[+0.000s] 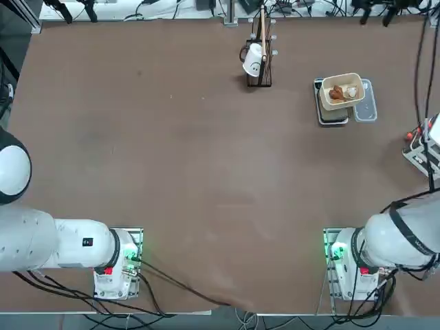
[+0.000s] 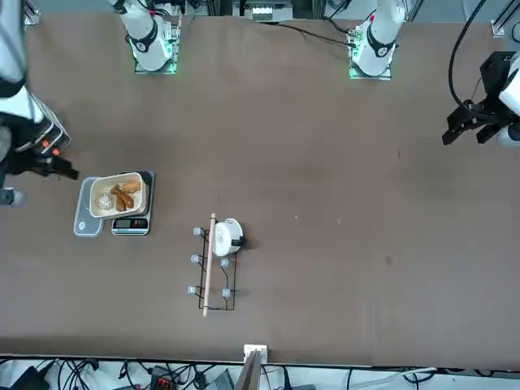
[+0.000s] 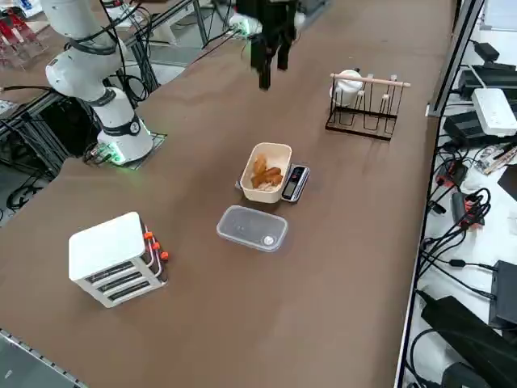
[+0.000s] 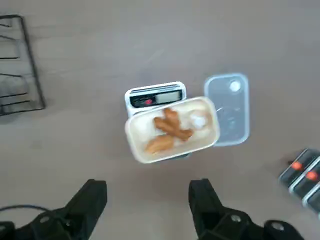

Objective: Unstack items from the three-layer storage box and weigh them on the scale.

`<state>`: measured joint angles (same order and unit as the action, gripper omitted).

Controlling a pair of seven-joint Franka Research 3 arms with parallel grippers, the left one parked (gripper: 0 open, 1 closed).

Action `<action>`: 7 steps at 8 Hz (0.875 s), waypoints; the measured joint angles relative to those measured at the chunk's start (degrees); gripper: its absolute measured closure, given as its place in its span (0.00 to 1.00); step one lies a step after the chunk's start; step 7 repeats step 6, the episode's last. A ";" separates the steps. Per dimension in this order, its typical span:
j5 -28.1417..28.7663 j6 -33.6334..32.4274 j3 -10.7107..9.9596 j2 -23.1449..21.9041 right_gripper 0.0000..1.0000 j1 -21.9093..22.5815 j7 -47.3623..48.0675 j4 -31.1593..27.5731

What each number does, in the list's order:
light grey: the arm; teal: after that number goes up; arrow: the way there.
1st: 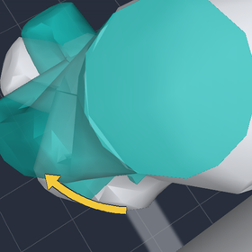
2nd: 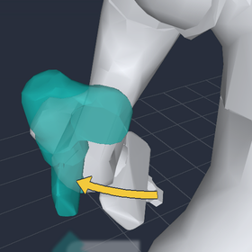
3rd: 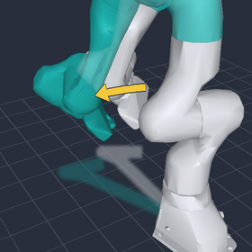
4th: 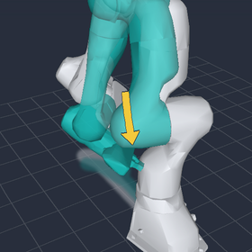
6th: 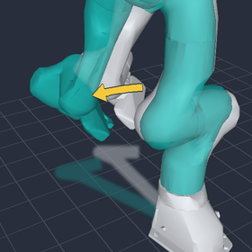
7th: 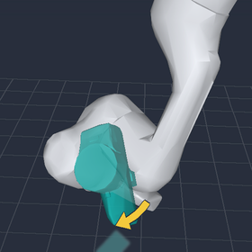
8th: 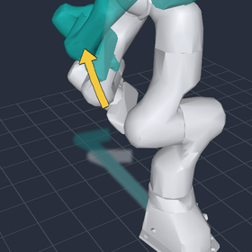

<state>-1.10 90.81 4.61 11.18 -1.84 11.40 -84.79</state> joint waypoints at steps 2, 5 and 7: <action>1.16 -0.59 -4.68 -5.70 0.00 6.67 1.51 -4.32; 1.34 -0.79 -6.82 -11.81 0.00 5.64 -2.06 -9.86; 1.34 -0.79 -6.92 -11.93 0.00 5.17 -4.00 -10.03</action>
